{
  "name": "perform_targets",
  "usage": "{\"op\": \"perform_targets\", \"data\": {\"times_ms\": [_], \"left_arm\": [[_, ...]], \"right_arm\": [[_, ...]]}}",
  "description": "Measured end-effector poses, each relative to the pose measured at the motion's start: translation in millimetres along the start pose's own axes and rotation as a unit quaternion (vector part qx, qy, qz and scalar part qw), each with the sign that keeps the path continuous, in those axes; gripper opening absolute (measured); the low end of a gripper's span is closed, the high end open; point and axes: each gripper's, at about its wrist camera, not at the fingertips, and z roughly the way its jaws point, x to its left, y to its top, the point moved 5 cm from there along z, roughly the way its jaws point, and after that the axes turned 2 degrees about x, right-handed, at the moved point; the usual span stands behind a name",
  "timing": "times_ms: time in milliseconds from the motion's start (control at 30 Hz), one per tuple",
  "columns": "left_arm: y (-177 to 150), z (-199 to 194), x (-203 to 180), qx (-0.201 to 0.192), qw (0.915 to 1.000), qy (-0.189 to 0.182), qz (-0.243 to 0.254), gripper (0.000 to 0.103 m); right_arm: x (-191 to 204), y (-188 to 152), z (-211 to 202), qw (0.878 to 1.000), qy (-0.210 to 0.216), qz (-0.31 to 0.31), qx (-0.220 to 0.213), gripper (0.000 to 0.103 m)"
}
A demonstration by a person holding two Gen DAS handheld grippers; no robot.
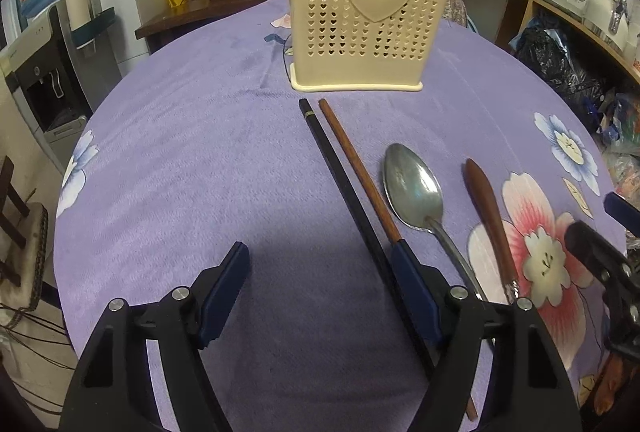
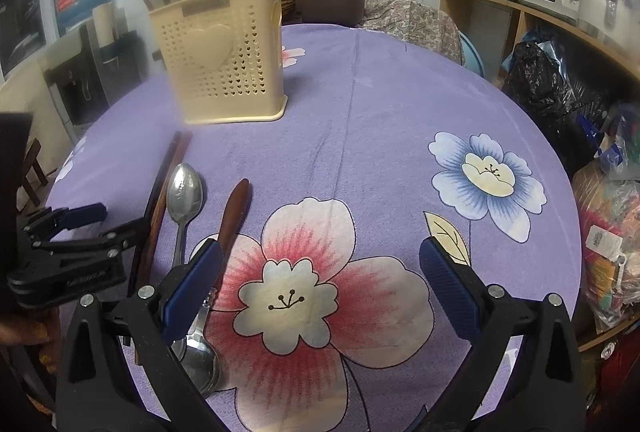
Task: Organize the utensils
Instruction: 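Move the left tool onto the black chopstick while the right approaches the wooden-handled spoon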
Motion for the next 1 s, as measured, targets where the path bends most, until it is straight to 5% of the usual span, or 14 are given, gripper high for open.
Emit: {"op": "perform_targets", "data": {"times_ms": [167,467,833,1000], "left_arm": [[2.9,0.4,6.4,-0.002,1.0,-0.001,0.005,0.063],[-0.3,-4.4,40.5,0.002,1.0,0.0,-0.004,0.062],[33.5,20.5,38.0,0.024,0.9991,-0.001,0.036,0.06],[53.3,32.2,38.7,0.028,0.9988,0.002,0.039,0.044]], "right_arm": [[0.4,-2.7,2.3,1.0,-0.003,-0.003,0.006,0.097],[8.7,-1.1,6.5,1.0,0.008,-0.007,0.01,0.097],[65.5,24.0,10.1,0.993,0.098,-0.056,0.018,0.097],[78.3,26.8,9.0,0.993,0.089,-0.076,0.014,0.097]]}}
